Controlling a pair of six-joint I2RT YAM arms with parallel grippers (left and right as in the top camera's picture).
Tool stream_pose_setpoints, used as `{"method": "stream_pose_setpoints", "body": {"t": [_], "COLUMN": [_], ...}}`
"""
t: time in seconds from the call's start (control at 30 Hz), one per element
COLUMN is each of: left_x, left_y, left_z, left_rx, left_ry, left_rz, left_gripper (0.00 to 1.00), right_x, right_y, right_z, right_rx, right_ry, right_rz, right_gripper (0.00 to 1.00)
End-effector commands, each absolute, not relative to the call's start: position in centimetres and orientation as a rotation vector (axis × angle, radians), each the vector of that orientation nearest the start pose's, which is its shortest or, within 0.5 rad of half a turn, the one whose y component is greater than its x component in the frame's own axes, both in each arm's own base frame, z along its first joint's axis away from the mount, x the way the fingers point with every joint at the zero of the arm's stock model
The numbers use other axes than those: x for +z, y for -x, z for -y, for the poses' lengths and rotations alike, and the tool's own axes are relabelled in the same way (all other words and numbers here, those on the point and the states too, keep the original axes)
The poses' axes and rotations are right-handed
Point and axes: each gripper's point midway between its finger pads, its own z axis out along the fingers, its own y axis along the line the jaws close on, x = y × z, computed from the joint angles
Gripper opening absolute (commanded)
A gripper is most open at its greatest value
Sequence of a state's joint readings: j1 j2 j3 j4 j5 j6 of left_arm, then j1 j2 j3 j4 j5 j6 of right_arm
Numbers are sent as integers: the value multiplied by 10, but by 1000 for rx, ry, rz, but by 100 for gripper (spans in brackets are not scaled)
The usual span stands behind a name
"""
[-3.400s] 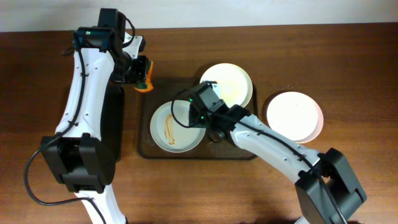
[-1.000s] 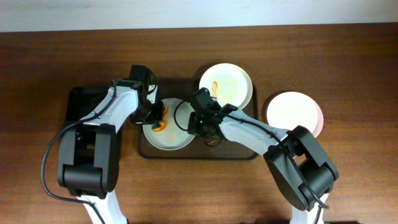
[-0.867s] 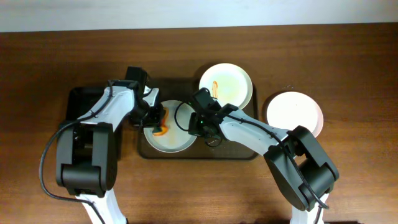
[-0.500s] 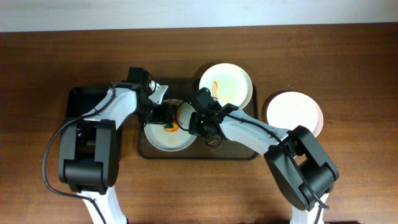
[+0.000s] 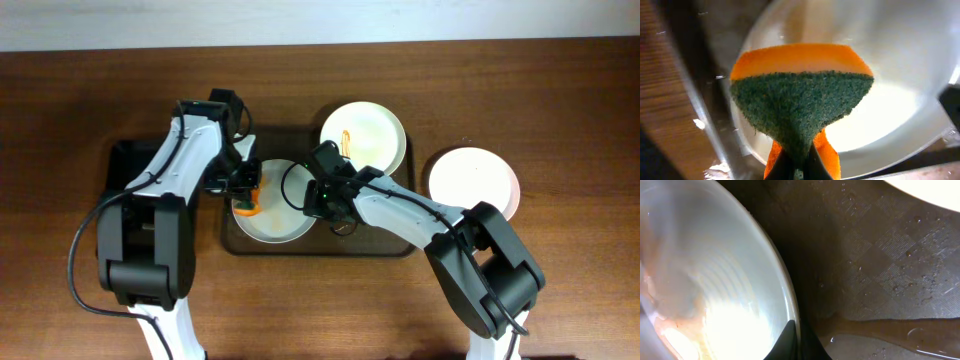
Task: Clean dirty plates on tray and stack at the side
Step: 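Scrub the held plate with the sponge in the left gripper, then lift the plate with the right gripper and stack it on the side plate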
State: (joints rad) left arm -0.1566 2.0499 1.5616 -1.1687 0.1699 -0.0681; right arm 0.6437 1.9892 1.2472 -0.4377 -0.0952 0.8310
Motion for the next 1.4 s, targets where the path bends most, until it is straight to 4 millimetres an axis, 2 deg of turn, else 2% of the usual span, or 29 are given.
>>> {"method": "stream_pose_setpoints", "body": {"t": [0.0,0.1,0.23,0.3,0.4,0.43,0.5,0.57,0.6,0.67,0.7,0.73,0.77,0.8,0.87,0.97,1.03,1.07,1.17,1.2,1.23,1.33,1.37], "left_x": [35,9,-9,-8,16,20,19,15,5,-8,-10,-8,-4,7,42,118,145,150,148,148,148,146,146], "left_y": [-359,-361,-334,-320,-307,-307,-310,-316,-322,-334,-345,-353,-361,-375,-395,-417,-429,-433,-434,-434,-434,-432,-432], "left_z": [101,91,82,96,147,154,154,151,132,98,75,62,58,63,82,90,90,88,84,84,84,84,84], "left_rx": [-344,-256,-198,-347,-920,-999,-993,-935,-724,-354,-116,3,51,15,-140,-182,-187,-167,-133,-134,-134,-133,-133], "left_ry": [-212,-159,-102,-91,-378,-405,-410,-396,-264,-122,-12,54,77,78,69,-45,-90,-92,-92,-92,-92,-93,-93], "left_rz": [-3194,-3167,-3252,-3297,-3178,-3140,-3128,-3124,-3200,-3237,-3215,-3186,-3159,-3124,-3091,-3022,-2962,-2942,-2943,-2943,-2943,-2955,-2957], "left_gripper": [0,0,0,0,0,0,0,0,0,0,0,0,0,0,0,0,0,0,0,0,0,0,0], "right_x": [-2,-2,-2,-2,-2,-2,-2,-2,-2,-2,-2,-2,-2,-2,-2,-2,0,0,-11,-16,-18,-15,-3], "right_y": [-343,-343,-344,-344,-343,-343,-343,-343,-343,-343,-343,-343,-343,-343,-343,-344,-350,-352,-354,-354,-352,-335,-332], "right_z": [-272,-272,-273,-273,-273,-273,-273,-273,-273,-273,-273,-273,-273,-273,-273,-274,-273,-272,-275,-279,-283,-296,-298], "right_rx": [436,436,437,437,436,437,437,436,437,440,440,440,440,440,439,443,437,421,428,450,481,635,748], "right_ry": [-238,-238,-238,-238,-238,-238,-238,-238,-238,-237,-237,-237,-237,-237,-237,-237,-240,-243,-241,-237,-230,-208,-129], "right_rz": [-2880,-2880,-2879,-2878,-2879,-2879,-2879,-2879,-2880,-2881,-2881,-2881,-2881,-2881,-2882,-2875,-2850,-2835,-2841,-2848,-2858,-2941,-2961], "right_gripper": [4,4,4,4,4,4,4,4,4,4,4,4,4,4,4,4,15,16,14,8,4,4,4]}}
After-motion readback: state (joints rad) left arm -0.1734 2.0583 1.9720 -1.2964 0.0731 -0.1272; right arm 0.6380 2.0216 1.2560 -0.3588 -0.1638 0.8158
